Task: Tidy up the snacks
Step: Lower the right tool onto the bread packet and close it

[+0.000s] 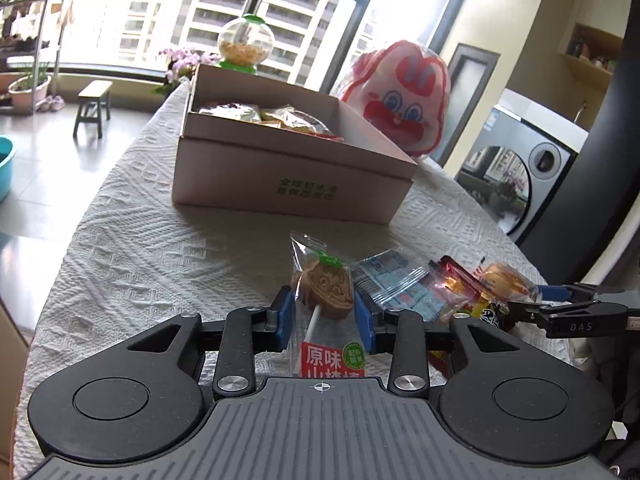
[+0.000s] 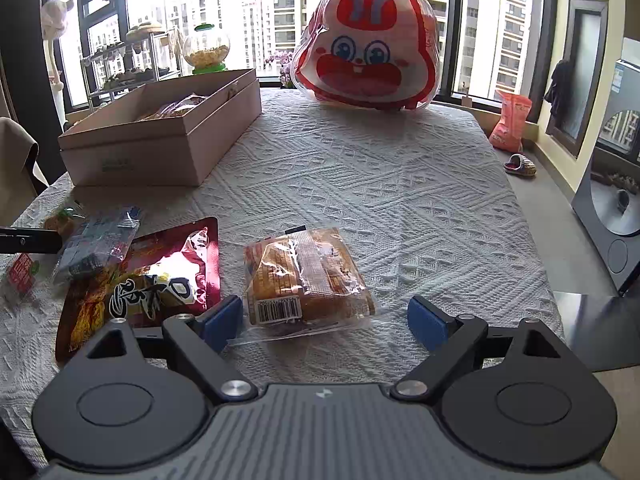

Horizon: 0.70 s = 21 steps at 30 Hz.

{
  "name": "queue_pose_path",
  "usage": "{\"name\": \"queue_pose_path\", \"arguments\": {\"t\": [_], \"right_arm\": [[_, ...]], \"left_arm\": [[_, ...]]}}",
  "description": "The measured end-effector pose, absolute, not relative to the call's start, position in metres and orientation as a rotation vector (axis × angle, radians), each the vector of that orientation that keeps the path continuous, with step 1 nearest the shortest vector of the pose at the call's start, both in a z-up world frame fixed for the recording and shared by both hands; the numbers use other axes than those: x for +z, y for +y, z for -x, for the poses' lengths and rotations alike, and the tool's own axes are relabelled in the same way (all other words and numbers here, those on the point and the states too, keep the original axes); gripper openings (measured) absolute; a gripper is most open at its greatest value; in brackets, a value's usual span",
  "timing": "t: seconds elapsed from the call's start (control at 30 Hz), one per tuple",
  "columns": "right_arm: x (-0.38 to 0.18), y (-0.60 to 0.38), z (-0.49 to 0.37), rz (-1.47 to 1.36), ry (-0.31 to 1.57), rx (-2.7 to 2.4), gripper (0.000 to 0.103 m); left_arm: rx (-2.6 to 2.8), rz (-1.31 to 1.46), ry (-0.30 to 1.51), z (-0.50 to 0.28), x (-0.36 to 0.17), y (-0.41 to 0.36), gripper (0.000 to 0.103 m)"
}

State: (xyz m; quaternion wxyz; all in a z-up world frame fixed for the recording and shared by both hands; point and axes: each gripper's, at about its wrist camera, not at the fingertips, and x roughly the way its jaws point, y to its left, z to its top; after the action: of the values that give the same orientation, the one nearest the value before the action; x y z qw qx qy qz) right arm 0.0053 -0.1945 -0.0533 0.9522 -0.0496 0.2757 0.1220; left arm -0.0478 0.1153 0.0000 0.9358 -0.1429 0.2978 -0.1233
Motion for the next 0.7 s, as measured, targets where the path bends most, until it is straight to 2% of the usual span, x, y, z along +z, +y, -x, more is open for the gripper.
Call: {"name": "queue_pose_path", "arguments": {"t": [0.23, 0.43, 0.53, 0.7], "right_arm": [[-0.058, -0.197, 0.003, 0.098, 0.559, 0.24, 0.097], [-0.06, -0.201, 0.014, 0.097, 0.55, 0.248, 0.098], [-0.056, -0.199, 0.006, 0.104, 0.589, 0.261, 0.103], [-0.051, -0.198, -0.001, 0.135, 0.658, 0.293, 0.103]], "left_arm": [[-0.247, 0.337, 0.521, 0.071, -0.01, 0.118, 0.037], [-0.236, 0.339, 0.615, 0.061, 0.003, 0.117, 0.038], [-0.228, 0.311, 0.681, 0.049, 0.01, 0.108, 0.038], [-0.224, 0.215, 0.722, 0.04, 0.015, 0.091, 0.039]]}}
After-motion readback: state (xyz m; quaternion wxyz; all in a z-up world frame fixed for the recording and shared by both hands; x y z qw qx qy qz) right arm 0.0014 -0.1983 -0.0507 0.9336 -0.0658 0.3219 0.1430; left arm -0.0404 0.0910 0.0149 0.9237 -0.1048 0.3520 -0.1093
